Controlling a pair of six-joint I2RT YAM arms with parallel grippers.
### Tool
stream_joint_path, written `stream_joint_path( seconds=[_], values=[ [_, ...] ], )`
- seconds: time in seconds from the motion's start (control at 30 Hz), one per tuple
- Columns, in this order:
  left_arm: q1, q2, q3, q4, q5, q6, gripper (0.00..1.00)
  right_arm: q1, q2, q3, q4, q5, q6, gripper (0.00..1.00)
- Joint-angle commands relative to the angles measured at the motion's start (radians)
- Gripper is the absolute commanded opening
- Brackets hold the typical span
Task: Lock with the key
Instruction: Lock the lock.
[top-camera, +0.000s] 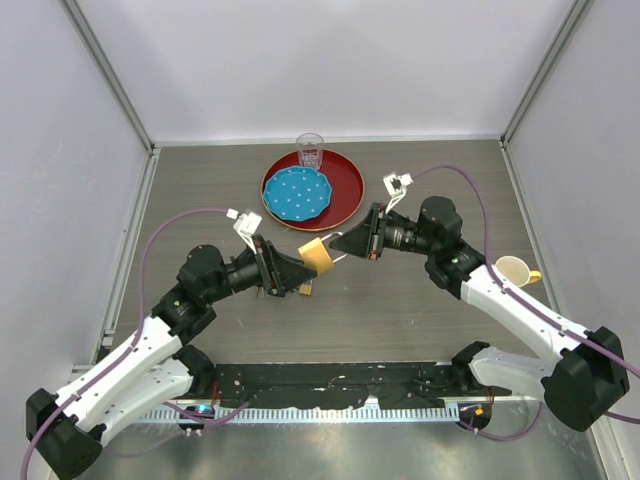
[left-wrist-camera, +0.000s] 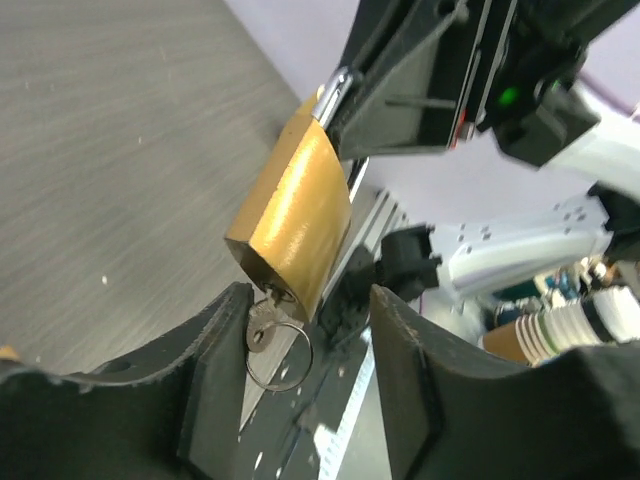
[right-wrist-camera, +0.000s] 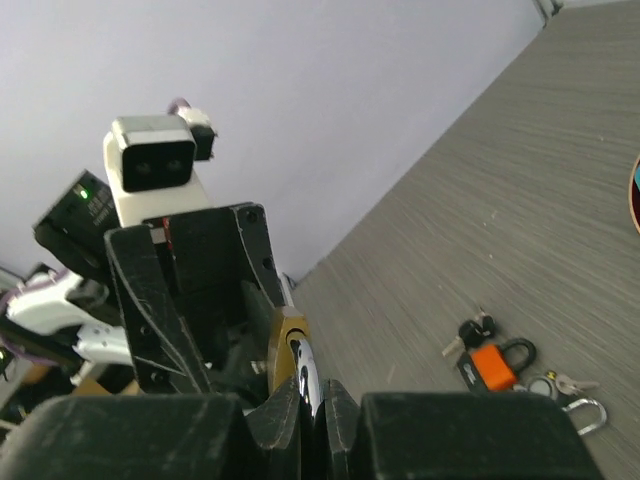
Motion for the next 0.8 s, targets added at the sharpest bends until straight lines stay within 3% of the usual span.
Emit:
stream_joint_path(
  seconds=[0.0,0.33,0.37,0.47,0.77],
  values=[
    [-0.002,-0.004,0.085,-0.153,0.124,0.105,0.56,-0.014,0.022,0.104,-0.173,-0.109,-0.181,0.02],
    [-0.002,0.008,0.228,-0.417,0.034,0.295,0.75,-0.014,0.038,0.147,-0.306,-0.182,-0.301,0.02],
    [-0.002,0.017,0.243,-0.426,0.041,0.309,0.80,-0.014,0.038,0.150,-0.334,-0.191,-0.307,0.02],
    [-0.002,0.076,0.271,-0.442,0.105,0.359,0.82,-0.014,0.039,0.152,-0.336,-0.222,-0.315,0.02],
    [-0.003,0.255,0.205,-0.180,0.319,0.312,0.86,-0.014,0.019,0.124,-0.215,-0.320,-0.240,0.02]
  ],
)
